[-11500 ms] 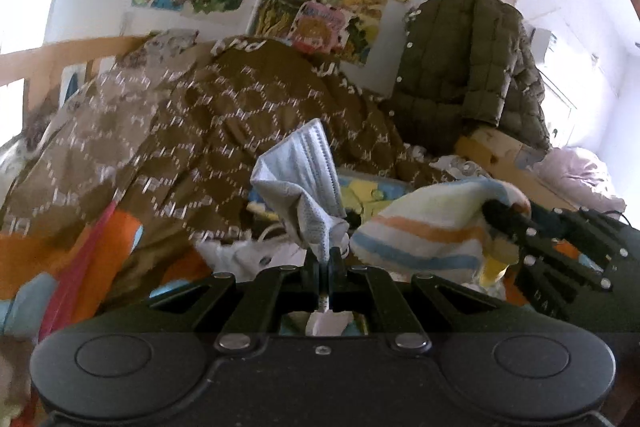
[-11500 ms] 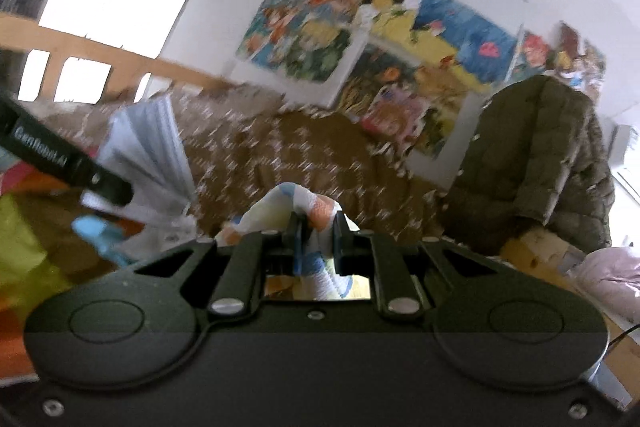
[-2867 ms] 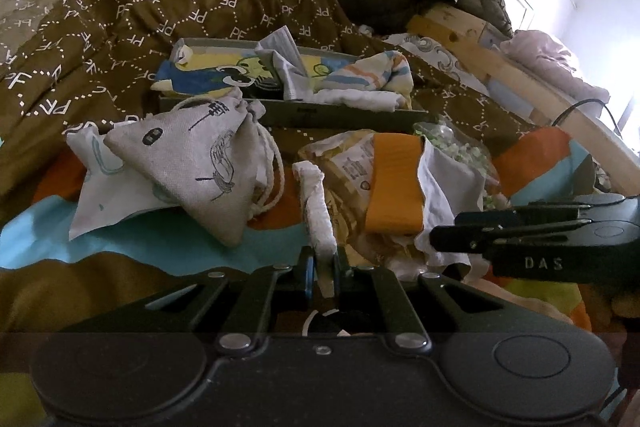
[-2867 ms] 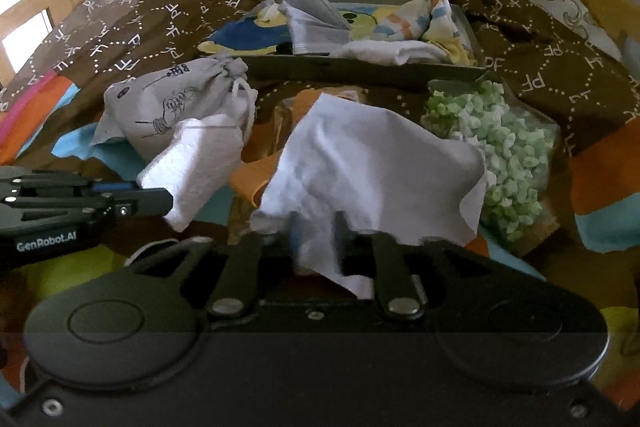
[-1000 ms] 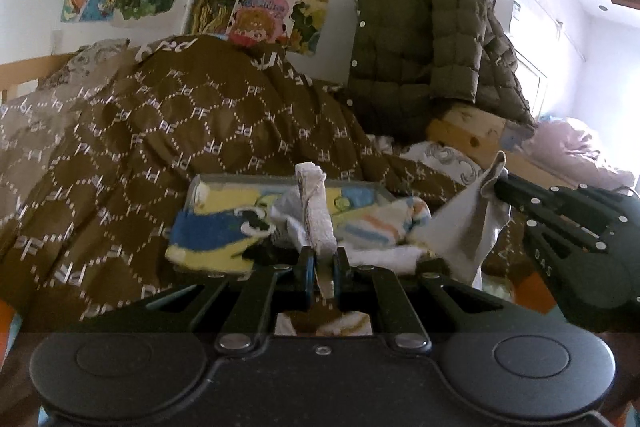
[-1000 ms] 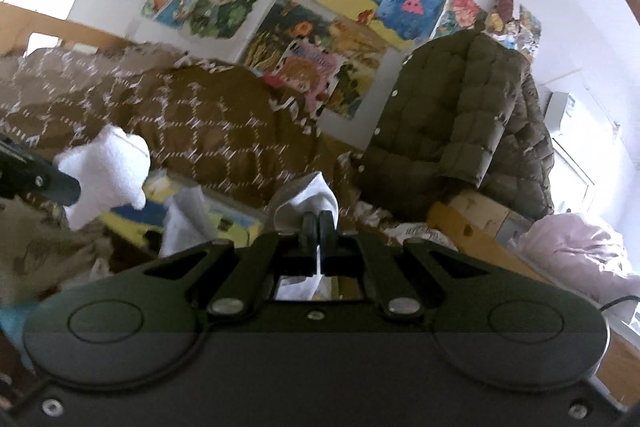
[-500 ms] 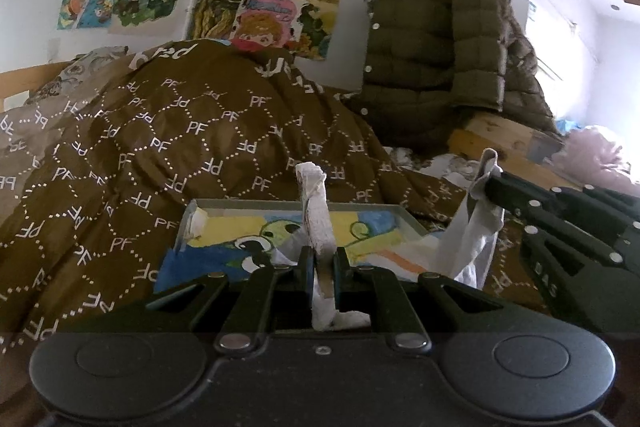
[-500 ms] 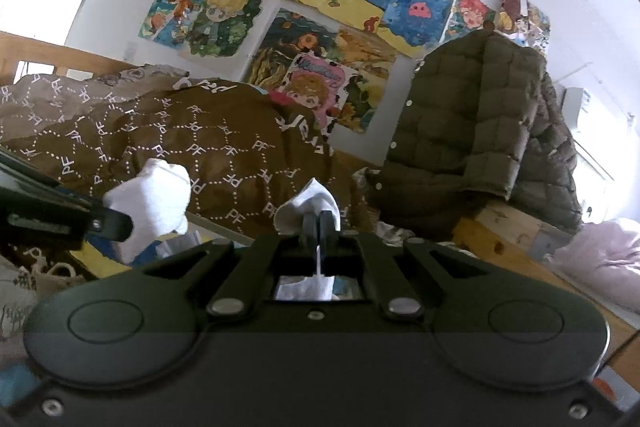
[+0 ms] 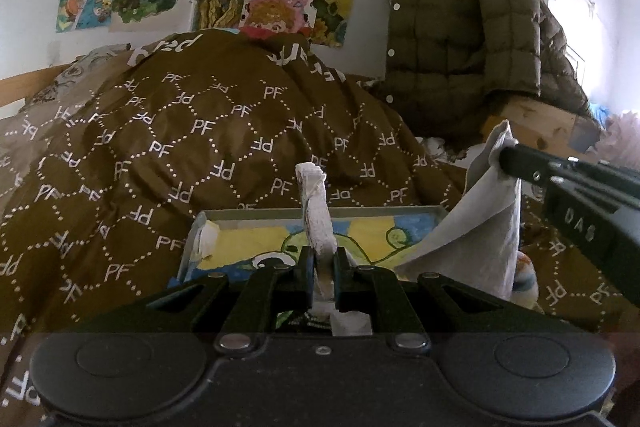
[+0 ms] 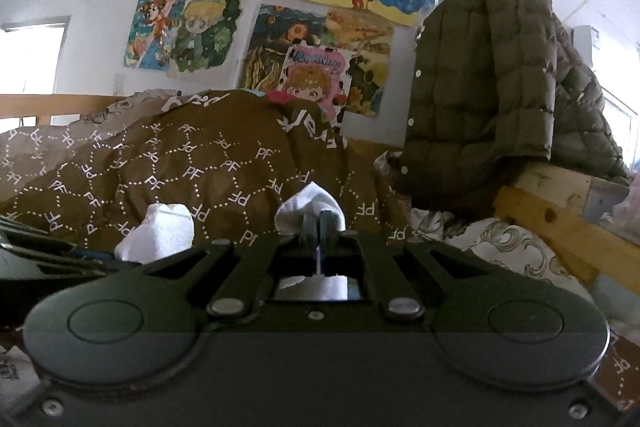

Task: Organize soft objects
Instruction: 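Lift and carry the towel strip and tissue with both tools over the tray, then lower both items into the tray and open both tools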

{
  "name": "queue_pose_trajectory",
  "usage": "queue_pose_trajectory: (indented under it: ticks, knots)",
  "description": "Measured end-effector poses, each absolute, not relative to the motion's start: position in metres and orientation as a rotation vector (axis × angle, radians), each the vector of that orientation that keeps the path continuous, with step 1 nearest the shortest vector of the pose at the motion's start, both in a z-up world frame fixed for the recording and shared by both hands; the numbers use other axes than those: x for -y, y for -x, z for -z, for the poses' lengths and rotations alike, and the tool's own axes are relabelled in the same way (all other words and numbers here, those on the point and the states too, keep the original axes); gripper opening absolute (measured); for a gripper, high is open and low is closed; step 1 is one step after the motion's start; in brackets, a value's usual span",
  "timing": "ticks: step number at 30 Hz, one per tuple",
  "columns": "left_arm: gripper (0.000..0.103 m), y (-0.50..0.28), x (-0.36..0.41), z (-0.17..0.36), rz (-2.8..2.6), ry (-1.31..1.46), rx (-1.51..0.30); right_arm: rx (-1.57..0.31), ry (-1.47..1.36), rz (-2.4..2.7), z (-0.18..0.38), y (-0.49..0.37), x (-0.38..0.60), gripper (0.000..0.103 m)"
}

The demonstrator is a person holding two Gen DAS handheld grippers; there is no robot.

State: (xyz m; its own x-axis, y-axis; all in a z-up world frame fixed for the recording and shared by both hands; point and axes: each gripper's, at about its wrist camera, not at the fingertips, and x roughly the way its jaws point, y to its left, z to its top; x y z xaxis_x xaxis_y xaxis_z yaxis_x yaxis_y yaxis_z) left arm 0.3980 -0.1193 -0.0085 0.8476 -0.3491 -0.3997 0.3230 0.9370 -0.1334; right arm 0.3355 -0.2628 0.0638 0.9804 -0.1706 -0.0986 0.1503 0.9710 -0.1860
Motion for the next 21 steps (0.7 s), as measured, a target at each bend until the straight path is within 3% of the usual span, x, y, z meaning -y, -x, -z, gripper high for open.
queue_pose_trajectory:
  ticks: [21]
  knots:
    - [0.011, -0.422, 0.147, 0.018, 0.343, 0.071, -0.521, -0.361, -0.07, 0.126, -0.013, -0.368, 0.328, 0.002]
